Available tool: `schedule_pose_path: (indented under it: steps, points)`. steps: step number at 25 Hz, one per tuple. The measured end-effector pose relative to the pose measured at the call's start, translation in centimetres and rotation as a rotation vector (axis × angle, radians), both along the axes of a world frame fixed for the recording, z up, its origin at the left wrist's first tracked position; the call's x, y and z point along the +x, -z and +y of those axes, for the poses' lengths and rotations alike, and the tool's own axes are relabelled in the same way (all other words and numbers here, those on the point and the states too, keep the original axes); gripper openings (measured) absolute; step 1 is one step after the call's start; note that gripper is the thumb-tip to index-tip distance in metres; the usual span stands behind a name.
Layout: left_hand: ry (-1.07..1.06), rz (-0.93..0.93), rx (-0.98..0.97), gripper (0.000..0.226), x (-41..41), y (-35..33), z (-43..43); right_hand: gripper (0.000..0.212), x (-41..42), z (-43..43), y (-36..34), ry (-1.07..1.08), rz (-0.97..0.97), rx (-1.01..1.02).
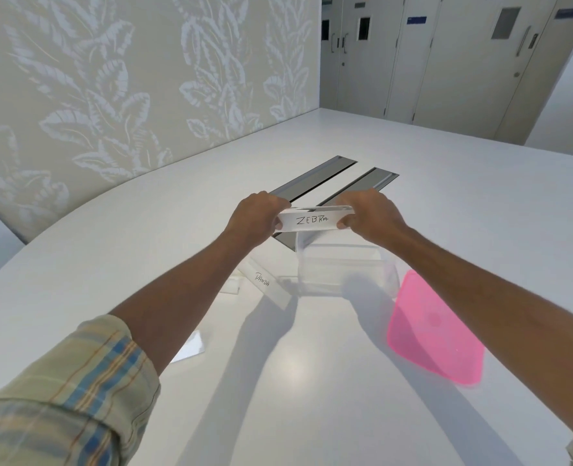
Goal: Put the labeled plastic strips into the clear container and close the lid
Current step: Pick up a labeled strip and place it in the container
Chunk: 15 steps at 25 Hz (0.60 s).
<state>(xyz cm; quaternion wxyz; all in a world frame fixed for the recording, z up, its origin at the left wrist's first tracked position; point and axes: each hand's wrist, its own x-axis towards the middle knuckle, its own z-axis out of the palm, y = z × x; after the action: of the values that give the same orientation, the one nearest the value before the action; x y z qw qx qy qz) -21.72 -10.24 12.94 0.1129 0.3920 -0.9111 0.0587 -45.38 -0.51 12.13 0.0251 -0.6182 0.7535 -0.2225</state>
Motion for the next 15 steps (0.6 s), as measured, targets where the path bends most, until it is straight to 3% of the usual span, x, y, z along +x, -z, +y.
schedule_pose_path:
  steps: [3, 15]
  points:
    - [0.017, -0.013, 0.002, 0.032, -3.3, 1.0, -0.2, 0.051, -2.8, 0.0, 1.1, -0.005, 0.013, -0.007]
    - [-0.018, -0.130, 0.061, 0.035, -10.7, 6.7, -2.6, 0.049, -9.5, -3.8, 7.0, -0.032, 0.197, 0.176]
